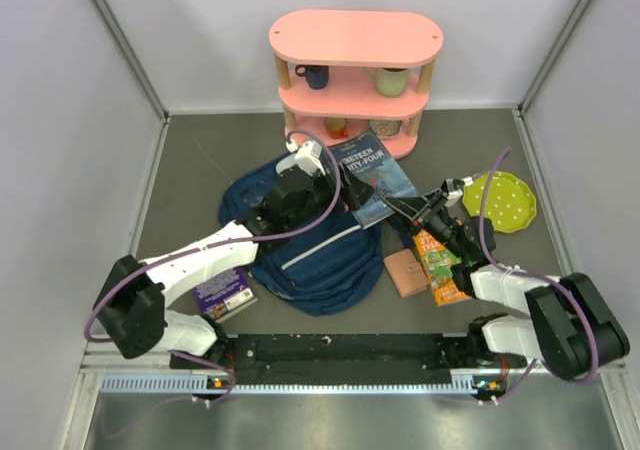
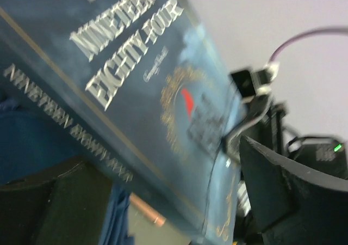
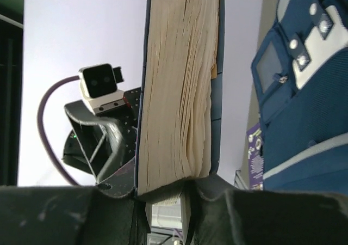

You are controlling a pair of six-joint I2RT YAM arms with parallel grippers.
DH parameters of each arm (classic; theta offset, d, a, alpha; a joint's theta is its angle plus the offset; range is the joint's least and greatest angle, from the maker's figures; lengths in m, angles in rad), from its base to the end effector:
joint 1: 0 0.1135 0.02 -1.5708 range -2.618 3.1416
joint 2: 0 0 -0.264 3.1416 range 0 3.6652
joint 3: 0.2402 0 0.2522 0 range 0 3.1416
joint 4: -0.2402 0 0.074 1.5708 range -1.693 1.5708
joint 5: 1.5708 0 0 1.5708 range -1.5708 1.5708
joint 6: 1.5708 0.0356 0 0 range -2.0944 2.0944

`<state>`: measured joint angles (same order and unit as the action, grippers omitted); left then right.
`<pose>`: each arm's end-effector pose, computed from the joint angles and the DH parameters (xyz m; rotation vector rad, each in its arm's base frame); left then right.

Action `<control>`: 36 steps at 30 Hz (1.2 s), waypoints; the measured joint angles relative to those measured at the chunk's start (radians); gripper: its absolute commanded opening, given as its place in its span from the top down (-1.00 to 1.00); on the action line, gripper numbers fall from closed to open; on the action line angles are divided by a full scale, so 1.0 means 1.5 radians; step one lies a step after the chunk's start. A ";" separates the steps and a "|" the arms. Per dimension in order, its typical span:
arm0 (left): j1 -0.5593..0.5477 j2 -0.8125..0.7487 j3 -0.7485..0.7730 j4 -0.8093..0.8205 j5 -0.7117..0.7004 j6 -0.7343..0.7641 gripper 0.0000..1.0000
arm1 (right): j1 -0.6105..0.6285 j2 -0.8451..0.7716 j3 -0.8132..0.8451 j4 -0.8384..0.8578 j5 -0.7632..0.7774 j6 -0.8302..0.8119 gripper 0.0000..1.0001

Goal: Pack the student bag
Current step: Pick up the book from the center of the board, then place the book in the student bag.

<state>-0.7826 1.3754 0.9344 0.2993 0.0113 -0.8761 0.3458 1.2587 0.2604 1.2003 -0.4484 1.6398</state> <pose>0.2297 -0.2290 0.3067 -0.0785 1.8751 -1.2078 0.2074 0.0911 0.2126 0.6230 1.5851 1.8880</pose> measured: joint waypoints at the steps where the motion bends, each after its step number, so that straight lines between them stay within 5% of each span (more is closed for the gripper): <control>1: -0.003 -0.005 0.000 -0.026 0.008 0.018 -0.95 | -0.003 -0.013 -0.006 -0.009 -0.001 -0.011 1.00; 5: -0.010 -0.042 -0.005 -0.148 0.018 0.111 -0.97 | -0.017 -0.129 -0.010 -0.157 0.002 -0.087 1.00; 11: -0.019 -0.114 -0.040 -0.256 0.014 0.220 -0.97 | -0.021 -0.363 0.068 -0.584 0.081 -0.281 1.00; 16: -0.108 -0.080 -0.023 -0.355 -0.028 0.301 -0.95 | -0.037 -0.437 0.174 -0.844 0.173 -0.400 1.00; 22: -0.203 0.028 0.027 -0.425 -0.036 0.340 -0.59 | -0.041 -0.467 0.191 -1.000 0.218 -0.454 1.00; 36: -0.201 0.108 0.043 -0.480 -0.032 0.354 0.22 | -0.041 -0.512 0.203 -1.132 0.231 -0.482 1.00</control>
<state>-1.0847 1.5375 0.9989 -0.4210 -0.0364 -0.3450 0.2848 0.4911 0.5644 -0.4984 -0.1013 0.9173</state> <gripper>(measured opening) 0.478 0.186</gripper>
